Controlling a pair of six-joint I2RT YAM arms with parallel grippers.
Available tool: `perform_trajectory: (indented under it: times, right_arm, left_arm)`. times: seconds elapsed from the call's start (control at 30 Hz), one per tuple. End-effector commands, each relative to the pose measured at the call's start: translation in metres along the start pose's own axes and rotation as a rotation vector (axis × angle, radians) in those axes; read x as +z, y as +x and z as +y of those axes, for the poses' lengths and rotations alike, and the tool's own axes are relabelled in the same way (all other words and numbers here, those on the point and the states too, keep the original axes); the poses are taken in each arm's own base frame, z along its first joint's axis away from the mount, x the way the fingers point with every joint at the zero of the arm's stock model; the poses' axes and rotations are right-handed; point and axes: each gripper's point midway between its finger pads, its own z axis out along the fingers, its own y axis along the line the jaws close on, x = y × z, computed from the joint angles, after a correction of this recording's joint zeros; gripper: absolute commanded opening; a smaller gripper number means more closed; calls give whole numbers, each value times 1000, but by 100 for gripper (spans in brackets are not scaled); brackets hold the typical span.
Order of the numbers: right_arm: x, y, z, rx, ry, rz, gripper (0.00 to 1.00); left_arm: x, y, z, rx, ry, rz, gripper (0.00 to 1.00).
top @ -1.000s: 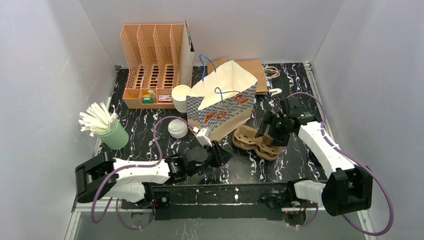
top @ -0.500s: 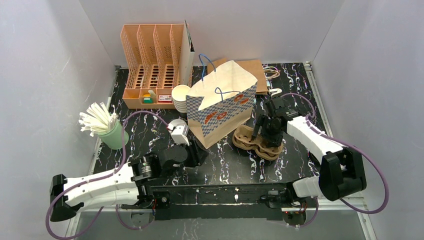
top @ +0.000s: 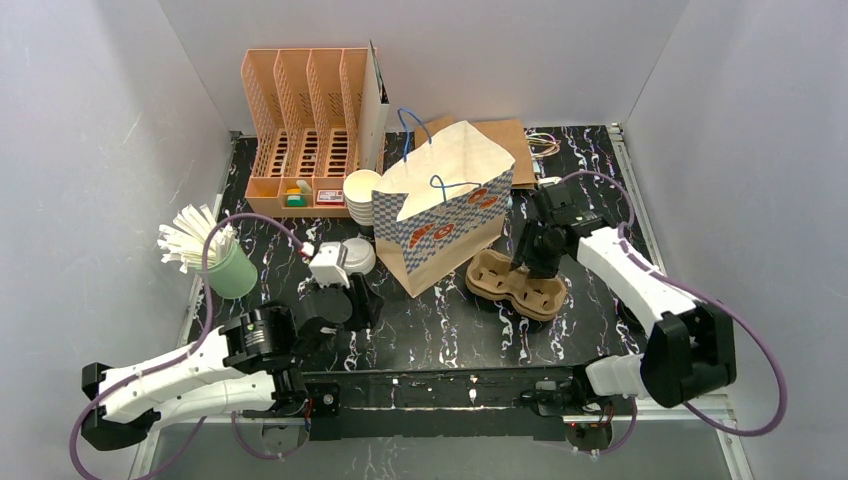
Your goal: Pack the takeout coffee
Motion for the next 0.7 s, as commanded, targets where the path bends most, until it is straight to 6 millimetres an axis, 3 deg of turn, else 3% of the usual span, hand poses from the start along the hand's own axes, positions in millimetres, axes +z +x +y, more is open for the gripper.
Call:
perform_trajectory:
  times: [0.0,0.1,0.17,0.37,0.67]
  right_arm:
    - [-37,-15,8,-21,-39,-97,53]
    - [-43,-16,5,-29,-38,-122,52]
    - [-38,-16,0,-31,-12,-126,65]
    - [-16,-5,-5,7,34,-58,87]
    - [6,4,-7,41,78,-62,83]
  left_arm:
    - [-16,-22,26,38,-96,-66,47]
    - [-19,-25,26,45,-96,-72,48]
    - [-18,-25,25,54,-92,-67,50]
    - [-19,-27,24,77,-108,-59,53]
    - [-25,-33,32,71,-122,-85,55]
